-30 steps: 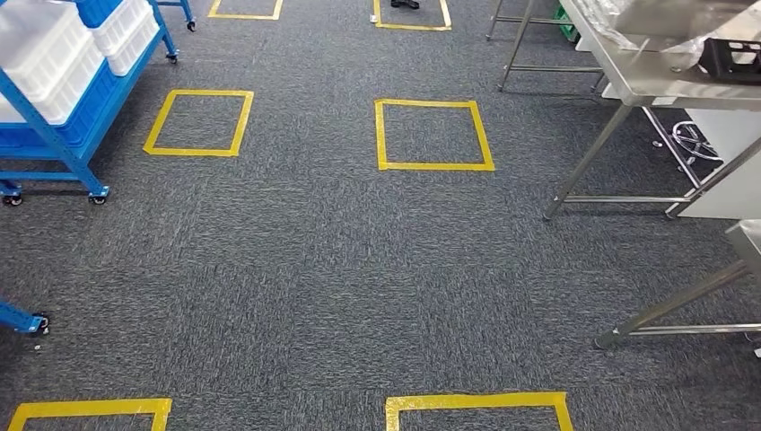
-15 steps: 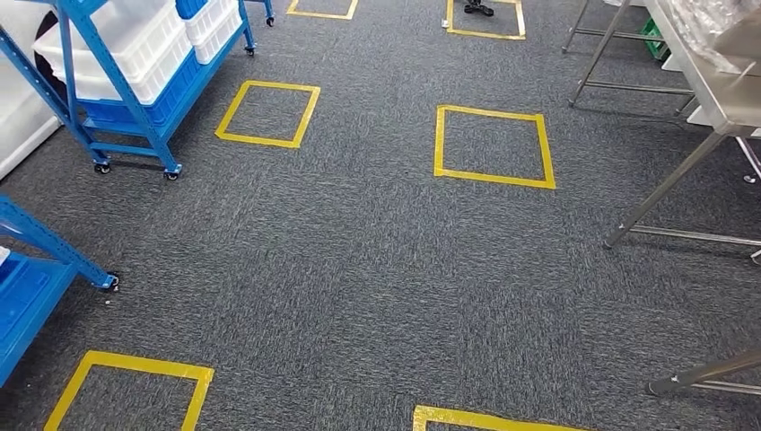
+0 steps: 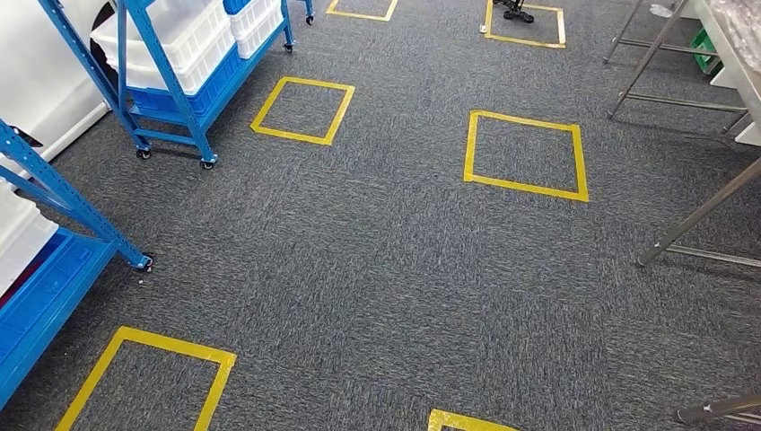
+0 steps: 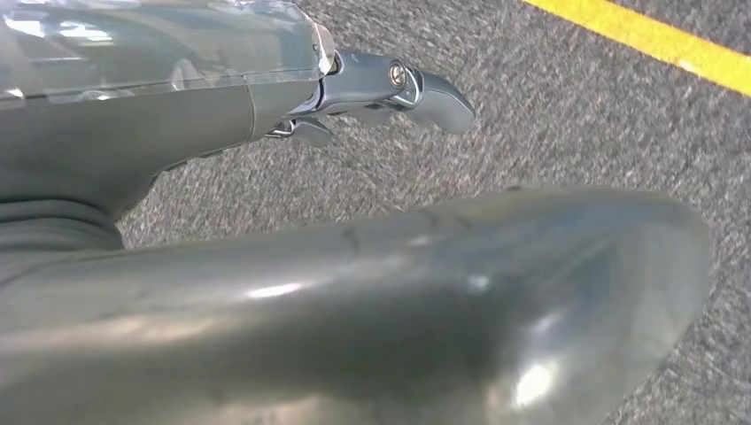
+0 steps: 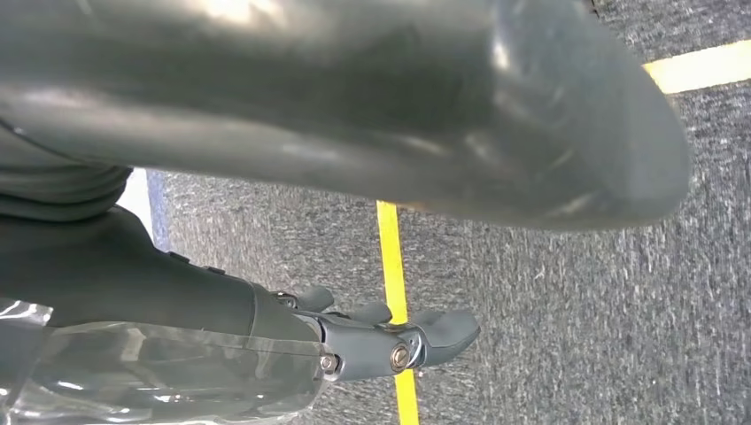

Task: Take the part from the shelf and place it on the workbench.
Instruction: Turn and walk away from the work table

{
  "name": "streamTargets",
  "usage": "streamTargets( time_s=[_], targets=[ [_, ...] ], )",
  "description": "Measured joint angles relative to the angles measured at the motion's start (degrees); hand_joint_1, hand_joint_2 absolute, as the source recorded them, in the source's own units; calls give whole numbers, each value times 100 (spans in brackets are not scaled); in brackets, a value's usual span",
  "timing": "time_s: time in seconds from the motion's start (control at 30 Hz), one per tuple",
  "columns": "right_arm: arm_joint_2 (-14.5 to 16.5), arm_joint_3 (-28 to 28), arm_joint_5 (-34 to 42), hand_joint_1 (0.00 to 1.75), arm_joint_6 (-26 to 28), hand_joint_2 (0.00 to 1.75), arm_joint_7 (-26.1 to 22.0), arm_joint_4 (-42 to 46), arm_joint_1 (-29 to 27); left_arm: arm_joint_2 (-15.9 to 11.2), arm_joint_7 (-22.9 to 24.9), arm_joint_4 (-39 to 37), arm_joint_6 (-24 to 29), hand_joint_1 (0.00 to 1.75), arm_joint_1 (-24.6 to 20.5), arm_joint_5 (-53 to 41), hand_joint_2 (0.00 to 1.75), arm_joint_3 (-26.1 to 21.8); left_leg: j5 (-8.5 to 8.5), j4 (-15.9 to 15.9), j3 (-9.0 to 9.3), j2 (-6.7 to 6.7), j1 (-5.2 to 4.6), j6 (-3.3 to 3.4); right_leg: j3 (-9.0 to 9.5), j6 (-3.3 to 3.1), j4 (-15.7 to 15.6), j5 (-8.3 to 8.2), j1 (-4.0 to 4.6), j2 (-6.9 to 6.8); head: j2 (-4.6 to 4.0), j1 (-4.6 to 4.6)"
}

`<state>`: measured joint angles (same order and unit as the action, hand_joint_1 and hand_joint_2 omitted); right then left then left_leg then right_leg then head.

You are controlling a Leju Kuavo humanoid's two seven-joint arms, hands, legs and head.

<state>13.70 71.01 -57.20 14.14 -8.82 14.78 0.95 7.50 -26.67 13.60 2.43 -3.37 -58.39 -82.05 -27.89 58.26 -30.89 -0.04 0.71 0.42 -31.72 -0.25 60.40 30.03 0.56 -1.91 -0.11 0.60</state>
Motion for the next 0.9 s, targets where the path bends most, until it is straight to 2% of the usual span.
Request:
streamTargets(
  time_s=[0.03,0.1,0.13,0.17,0.2,0.23,0.27,0.33,0.37,0.4,0.47,0.53,0.6,0.67,0.7,0.73,0.77,0.8,0.83,0.9],
  targets=[
    [0,0,-27,0,-1,0,-11,0,-1,-6,0,0,1,0,-3,-4,0,0,25,-25,4,-13,10,35,-91,33,211,151,-20,55,-1,-3],
    [0,0,-87,0,7,0,-27,-1,-7,-19,1,0,2,0,-5,-8,0,0,50,-31,-22,-56,7,61,-405,83,907,540,-66,140,0,-7],
    [0,0,-112,0,12,0,-32,-1,-9,-26,3,0,3,0,-3,-8,0,0,55,-27,-37,-91,5,59,-559,100,1239,666,-86,153,-1,-7],
    [0,0,-132,0,17,0,-35,-2,-11,-33,5,0,5,0,0,-9,0,0,59,-23,-45,-136,4,54,-643,113,1419,685,-106,159,0,-7],
    [0,0,-150,0,20,0,-37,-2,-14,-40,7,0,8,0,1,-10,0,0,63,-20,-46,-192,5,46,-623,122,1384,588,-127,168,0,-7],
    [0,0,-162,0,23,0,-38,-2,-15,-45,9,0,10,0,0,-13,0,0,65,-17,-41,-256,7,37,-490,126,1114,391,-151,195,0,-7],
    [0,0,-171,0,24,0,-40,-2,-20,-49,10,0,12,0,-2,-17,0,0,67,-15,-37,-323,11,20,-295,130,707,174,-180,288,-1,-7],
    [0,-1,-199,0,11,0,-50,-3,-26,-57,13,1,14,0,-19,-25,0,0,79,-7,-56,-450,10,-49,10,124,40,-66,-203,527,-1,-6],
    [0,-2,-229,0,-7,0,-64,-4,-27,-62,15,2,14,0,-24,-31,0,0,93,-11,-76,-504,16,-93,64,111,-100,-85,-196,599,-1,-6],
    [-1,-4,-276,0,-28,0,-82,-5,-23,-66,16,2,15,0,-25,-39,0,0,114,-24,-94,-561,24,-140,69,87,-126,-76,-175,594,0,-5],
    [-2,-21,-407,0,-58,0,-130,-7,-11,-73,21,2,14,0,-2,-69,0,0,149,-60,-124,-656,48,-222,73,11,-162,-110,-161,478,-1,-4],
    [-2,-39,-500,0,-59,0,-157,-7,-3,-80,25,2,13,0,13,-92,0,0,150,-61,-141,-674,55,-259,83,-46,-207,-140,-174,412,-1,0],
    [-14,-93,-658,0,-10,0,-234,-8,-19,-98,23,2,-3,0,-3,-131,0,17,-167,447,-371,-383,48,-250,79,-119,-228,-154,-143,279,-1,8],
    [-46,-171,-865,0,70,0,-358,-10,-38,-117,14,2,-26,0,-22,-188,0,56,-610,1325,-767,-95,39,-250,65,-194,-235,-157,-78,71,-2,12],
    [-67,-200,-929,0,104,0,-404,-11,-38,-123,9,2,-32,0,-23,-207,0,76,-679,1569,-863,-75,39,-250,59,-206,-231,-153,-51,-9,-2,12],
    [-92,-229,-995,0,141,0,-450,-11,-33,-136,6,2,-38,0,-19,-231,0,93,-637,1597,-848,-58,37,-242,56,-215,-224,-149,-28,-85,-1,12],
    [-117,-260,-1057,0,181,0,-492,-11,-25,-153,4,2,-43,0,-15,-252,0,110,-503,1393,-716,-32,30,-223,56,-221,-215,-144,-10,-152,-1,11],
    [-142,-291,-1113,0,219,0,-532,-11,-14,-172,3,2,-52,0,-14,-271,0,124,-323,1013,-492,33,15,-192,60,-224,-204,-136,4,-217,-1,11],
    [-166,-321,-1171,0,259,0,-577,-11,-3,-195,1,2,-65,0,-23,-292,0,135,-185,595,-260,159,-18,-145,64,-217,-187,-125,21,-279,-1,11],
    [-212,-373,-1272,0,332,0,-669,-14,17,-231,-4,2,-93,0,-50,-328,0,163,-45,64,7,329,-79,-68,71,-181,-160,-107,35,-386,-1,6]
  ],
)
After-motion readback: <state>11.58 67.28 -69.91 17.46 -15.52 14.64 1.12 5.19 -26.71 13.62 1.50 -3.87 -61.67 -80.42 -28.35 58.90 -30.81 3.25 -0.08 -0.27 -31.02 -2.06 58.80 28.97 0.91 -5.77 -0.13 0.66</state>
